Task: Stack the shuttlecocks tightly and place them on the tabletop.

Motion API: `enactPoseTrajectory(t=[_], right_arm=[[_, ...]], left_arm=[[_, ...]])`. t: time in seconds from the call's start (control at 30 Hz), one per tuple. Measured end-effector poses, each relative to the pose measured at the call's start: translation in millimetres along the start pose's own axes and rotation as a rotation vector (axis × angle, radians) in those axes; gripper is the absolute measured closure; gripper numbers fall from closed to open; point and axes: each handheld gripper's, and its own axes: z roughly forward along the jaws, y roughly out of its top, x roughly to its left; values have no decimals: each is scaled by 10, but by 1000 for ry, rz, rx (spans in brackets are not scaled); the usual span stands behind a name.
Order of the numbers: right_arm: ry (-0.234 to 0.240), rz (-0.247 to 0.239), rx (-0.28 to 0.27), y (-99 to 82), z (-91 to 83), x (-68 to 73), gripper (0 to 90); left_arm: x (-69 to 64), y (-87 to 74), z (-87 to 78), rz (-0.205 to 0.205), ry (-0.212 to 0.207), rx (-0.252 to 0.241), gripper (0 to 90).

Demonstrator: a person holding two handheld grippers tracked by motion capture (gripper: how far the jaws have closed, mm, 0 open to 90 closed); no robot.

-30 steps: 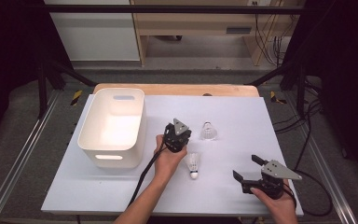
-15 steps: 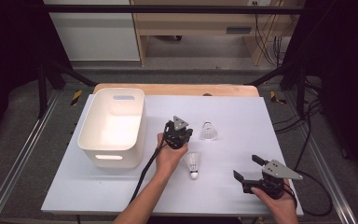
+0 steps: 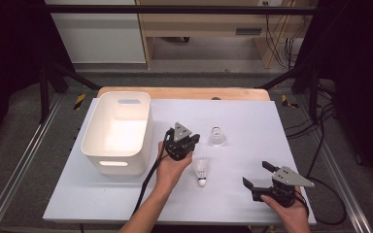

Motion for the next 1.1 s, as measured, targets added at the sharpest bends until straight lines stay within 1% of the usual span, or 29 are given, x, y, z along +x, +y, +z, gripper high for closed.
enactPoseTrajectory(t=[0.07,0.13,0.37,0.47,0.6,0.63,0.67,0.73,0.77,0.8,0.83,0.87,0.9,0.93,0.97,1.0,1.03,1.1], right_arm=[[-1,-6,3,1,7,7,73],[0,-6,4,2,12,13,73],[3,-13,10,-1,31,36,73],[2,-10,14,-5,37,36,73],[2,-10,18,-11,44,38,73],[2,-10,18,-11,44,38,73],[2,-15,19,-14,49,38,73],[1,-16,19,-14,51,37,73],[2,-13,20,-15,54,37,73],[2,-13,20,-15,54,37,73],[2,-12,22,-17,56,39,73],[3,-13,22,-18,57,40,74],[3,-13,22,-18,57,40,74],[3,-13,23,-18,61,43,73],[4,-12,25,-18,61,48,73],[4,-19,25,-20,67,51,74],[4,-20,27,-20,74,63,84],[8,-20,32,-18,80,77,89]], left_arm=[[0,-59,-131,5,4,-14,900],[-7,-110,-211,8,3,-25,900],[-26,-290,-389,16,0,-43,900],[-28,-388,-449,7,-2,-47,900],[-36,-492,-537,28,19,-68,900],[-36,-492,-537,28,19,-68,900],[-43,-533,-586,38,26,-85,894],[-46,-555,-612,41,34,-93,860],[-58,-599,-660,49,41,-110,811],[-58,-599,-660,49,41,-110,782],[-89,-637,-711,71,49,-128,721],[-89,-637,-711,71,49,-128,677],[-111,-661,-749,84,47,-139,677],[-128,-681,-784,90,48,-150,616],[-147,-705,-825,88,43,-163,556],[-155,-717,-852,88,41,-168,484],[-167,-747,-918,90,31,-181,392],[-173,-793,-1008,90,21,-202,319]])
